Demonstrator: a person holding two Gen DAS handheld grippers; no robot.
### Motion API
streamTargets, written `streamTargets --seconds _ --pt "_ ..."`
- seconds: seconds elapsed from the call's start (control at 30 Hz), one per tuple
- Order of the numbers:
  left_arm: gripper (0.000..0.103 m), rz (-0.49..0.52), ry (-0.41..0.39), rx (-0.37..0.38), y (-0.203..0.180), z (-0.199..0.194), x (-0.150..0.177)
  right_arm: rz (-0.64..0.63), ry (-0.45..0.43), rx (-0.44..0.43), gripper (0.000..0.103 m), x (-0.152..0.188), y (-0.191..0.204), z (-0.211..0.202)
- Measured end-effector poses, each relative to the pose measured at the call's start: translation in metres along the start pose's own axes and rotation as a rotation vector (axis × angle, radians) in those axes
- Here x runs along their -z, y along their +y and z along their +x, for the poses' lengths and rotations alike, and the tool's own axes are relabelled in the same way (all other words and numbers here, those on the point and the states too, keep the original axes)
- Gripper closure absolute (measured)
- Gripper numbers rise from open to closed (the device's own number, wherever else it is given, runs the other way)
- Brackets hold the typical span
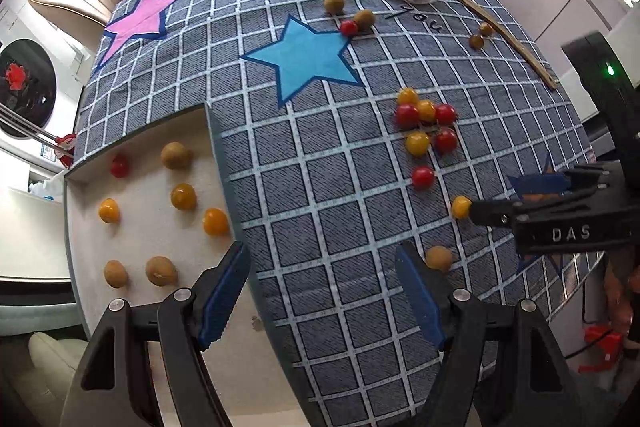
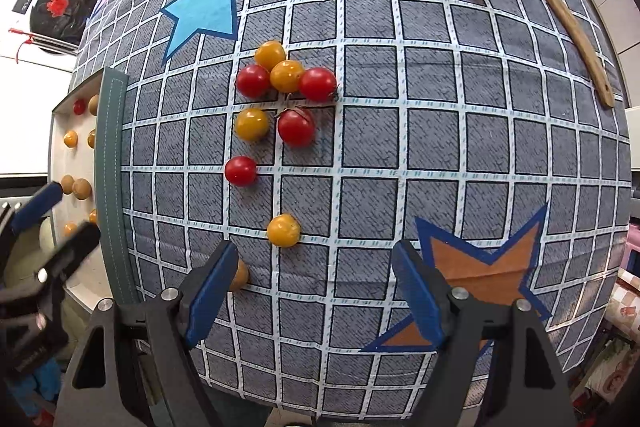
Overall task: Organize fruits
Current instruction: 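Move both tools back over the remaining fruits on the cloth, then grasp a brown fruit with the left tool while the right tool grasps a yellow tomato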
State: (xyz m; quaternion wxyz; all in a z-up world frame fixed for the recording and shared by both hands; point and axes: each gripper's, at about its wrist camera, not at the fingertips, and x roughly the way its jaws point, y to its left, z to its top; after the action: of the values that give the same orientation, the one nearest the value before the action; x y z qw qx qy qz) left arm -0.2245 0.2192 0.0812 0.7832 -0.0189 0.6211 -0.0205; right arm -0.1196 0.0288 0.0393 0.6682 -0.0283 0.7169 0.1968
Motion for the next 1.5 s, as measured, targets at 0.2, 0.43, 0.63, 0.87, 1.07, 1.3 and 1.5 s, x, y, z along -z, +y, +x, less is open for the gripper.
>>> streamTargets --seconds 0.2,0.43,0.63,0.87,1.07,1.3,1.5 --pt "0.027 0.03 0.053 0.052 -0.029 0.016 0.027 -0.04 0.011 -0.019 0.03 -0.005 0.0 0.009" --pt "0.027 -0.002 0.087 0.075 -0.039 0.031 0.039 -0.087 0.037 -0.036 0.055 -0.016 0.031 0.037" --pt "0.027 -0.017 0.094 0.067 -0.042 0.04 0.035 -0.133 0.026 -0.003 0.076 -0.019 0.057 0.045" --pt "0.027 0.005 0.1 0.053 -0.047 0.051 0.028 -0.086 0.029 -0.059 0.083 -0.014 0.05 0.049" --pt "0.027 0.027 0.093 0.061 -0.064 0.06 0.015 -0.037 0.02 -0.082 0.083 -0.015 0.035 0.043" --pt "0.049 0.039 0.098 0.071 -0.088 0.072 -0.003 -0.02 0.02 -0.08 0.083 -0.014 0.018 0.037" --pt "0.078 0.051 0.095 0.087 -0.097 0.077 -0.014 -0.014 0.014 -0.077 0.083 -0.006 -0.003 0.025"
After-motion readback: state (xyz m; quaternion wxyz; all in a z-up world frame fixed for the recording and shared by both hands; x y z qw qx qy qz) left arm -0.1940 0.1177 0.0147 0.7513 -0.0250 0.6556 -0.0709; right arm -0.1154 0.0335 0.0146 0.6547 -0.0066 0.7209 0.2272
